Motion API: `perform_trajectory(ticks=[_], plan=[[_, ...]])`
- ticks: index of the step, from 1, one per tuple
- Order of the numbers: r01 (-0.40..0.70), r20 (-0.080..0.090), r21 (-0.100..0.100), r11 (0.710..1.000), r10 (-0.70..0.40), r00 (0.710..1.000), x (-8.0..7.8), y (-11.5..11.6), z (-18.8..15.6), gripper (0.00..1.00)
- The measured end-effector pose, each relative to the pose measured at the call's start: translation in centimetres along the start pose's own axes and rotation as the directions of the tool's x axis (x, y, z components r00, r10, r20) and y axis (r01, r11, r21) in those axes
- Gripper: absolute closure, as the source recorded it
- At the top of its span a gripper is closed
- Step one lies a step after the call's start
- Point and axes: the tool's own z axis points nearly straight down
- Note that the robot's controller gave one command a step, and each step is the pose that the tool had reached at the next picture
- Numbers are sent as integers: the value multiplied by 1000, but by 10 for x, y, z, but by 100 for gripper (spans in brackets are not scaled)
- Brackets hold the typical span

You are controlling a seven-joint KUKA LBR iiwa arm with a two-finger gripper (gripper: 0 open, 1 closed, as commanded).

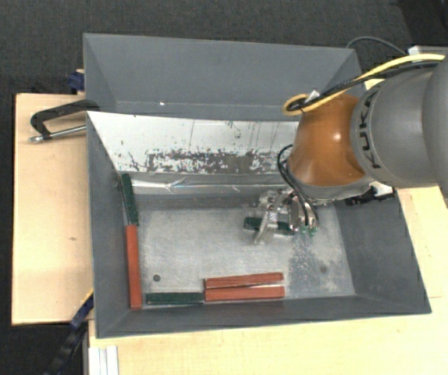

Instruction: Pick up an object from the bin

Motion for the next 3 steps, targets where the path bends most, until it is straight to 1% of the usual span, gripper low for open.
perform_trajectory(ticks=[1, 2, 3], plan=[[0, -12, 1, 1000, 0, 1000, 2, 0, -5, 100], [0, -13, 1, 1000, 0, 1000, 1, 1, -19, 100], [0, -10, 0, 1000, 0, 1000, -1, 1, -27, 100]])
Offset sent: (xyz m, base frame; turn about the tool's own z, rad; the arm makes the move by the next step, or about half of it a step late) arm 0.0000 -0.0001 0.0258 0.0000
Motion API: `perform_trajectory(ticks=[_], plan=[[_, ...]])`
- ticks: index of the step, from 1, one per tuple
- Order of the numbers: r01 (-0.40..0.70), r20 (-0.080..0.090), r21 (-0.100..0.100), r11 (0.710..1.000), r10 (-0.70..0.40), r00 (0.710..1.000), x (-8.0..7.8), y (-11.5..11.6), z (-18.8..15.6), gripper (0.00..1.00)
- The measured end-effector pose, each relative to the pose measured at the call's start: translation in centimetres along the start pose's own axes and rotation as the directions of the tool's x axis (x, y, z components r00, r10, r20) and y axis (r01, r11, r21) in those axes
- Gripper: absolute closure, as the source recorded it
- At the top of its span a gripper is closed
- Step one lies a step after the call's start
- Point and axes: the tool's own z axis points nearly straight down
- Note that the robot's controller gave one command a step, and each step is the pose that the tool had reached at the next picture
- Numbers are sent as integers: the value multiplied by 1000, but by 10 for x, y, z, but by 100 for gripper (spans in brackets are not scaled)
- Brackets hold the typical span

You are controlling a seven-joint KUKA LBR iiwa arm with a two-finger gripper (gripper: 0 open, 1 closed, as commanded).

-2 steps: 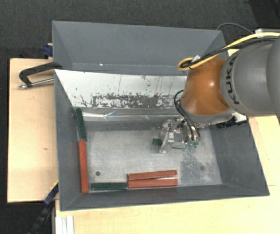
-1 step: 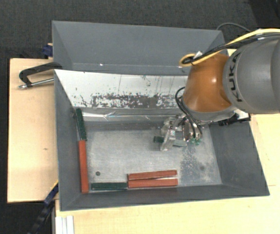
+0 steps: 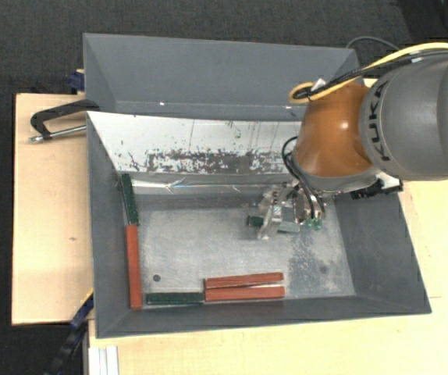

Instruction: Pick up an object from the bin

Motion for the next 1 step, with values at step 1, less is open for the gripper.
perform_trajectory(ticks=[1], plan=[[0, -9, 1, 1000, 0, 1000, 2, 0, -11, 100]])
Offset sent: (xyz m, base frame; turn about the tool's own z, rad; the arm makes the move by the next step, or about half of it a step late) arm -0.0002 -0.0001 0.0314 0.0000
